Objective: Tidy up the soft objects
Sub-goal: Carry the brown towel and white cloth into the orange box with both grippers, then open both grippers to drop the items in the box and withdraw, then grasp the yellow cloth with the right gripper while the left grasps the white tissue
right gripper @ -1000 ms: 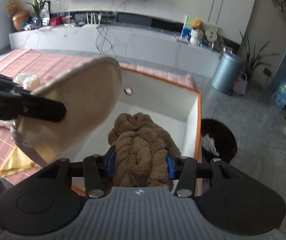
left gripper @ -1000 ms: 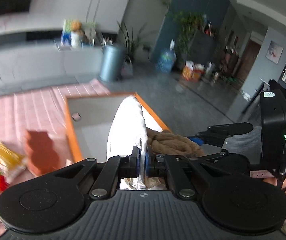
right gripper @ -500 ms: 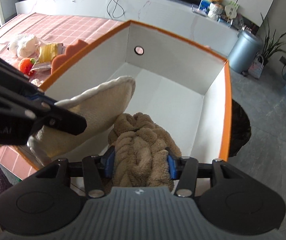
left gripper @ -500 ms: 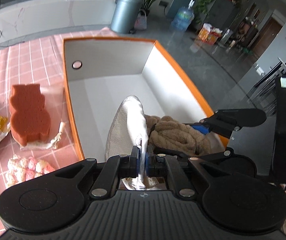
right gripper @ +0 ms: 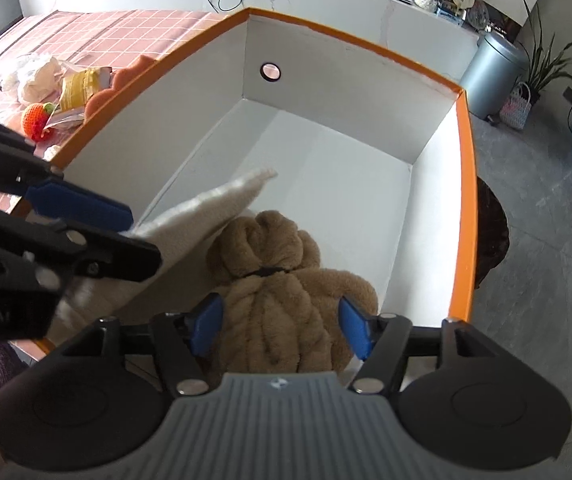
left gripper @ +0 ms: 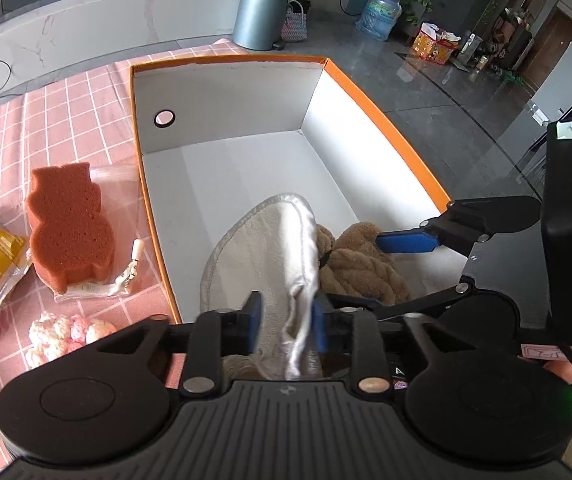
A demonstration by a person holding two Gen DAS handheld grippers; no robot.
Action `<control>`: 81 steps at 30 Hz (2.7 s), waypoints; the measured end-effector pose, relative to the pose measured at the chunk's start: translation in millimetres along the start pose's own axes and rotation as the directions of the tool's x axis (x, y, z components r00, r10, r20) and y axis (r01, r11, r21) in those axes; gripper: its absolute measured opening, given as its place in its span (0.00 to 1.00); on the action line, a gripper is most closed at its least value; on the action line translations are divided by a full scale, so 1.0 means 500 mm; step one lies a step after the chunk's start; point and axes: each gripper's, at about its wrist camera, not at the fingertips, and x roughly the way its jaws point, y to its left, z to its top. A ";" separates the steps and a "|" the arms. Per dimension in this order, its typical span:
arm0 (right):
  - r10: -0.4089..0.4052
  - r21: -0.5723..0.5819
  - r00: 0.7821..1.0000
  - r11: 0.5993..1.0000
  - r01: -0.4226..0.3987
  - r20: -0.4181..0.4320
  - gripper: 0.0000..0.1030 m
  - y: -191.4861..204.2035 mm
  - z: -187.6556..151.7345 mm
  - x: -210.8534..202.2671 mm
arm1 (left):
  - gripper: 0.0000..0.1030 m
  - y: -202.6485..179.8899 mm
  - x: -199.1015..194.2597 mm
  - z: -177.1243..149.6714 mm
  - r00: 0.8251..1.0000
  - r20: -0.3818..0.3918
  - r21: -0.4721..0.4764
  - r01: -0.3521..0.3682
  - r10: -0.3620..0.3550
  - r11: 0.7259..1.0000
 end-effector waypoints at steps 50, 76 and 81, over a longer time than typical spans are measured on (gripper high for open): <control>0.014 -0.059 0.833 0.998 0.022 0.554 0.73 0.388 -0.110 -0.179 | 0.59 0.221 -0.231 -0.367 0.911 0.384 -0.277 -0.042 0.150 0.960; 0.214 -0.139 0.931 0.974 -0.180 0.295 0.81 0.479 -0.055 0.080 | 0.56 0.335 -0.143 -0.415 0.935 0.237 -0.426 -0.145 0.265 0.893; 0.231 -0.112 0.920 0.972 -0.206 0.316 0.83 0.471 -0.050 0.092 | 0.56 0.340 -0.132 -0.409 0.935 0.231 -0.419 -0.155 0.270 0.895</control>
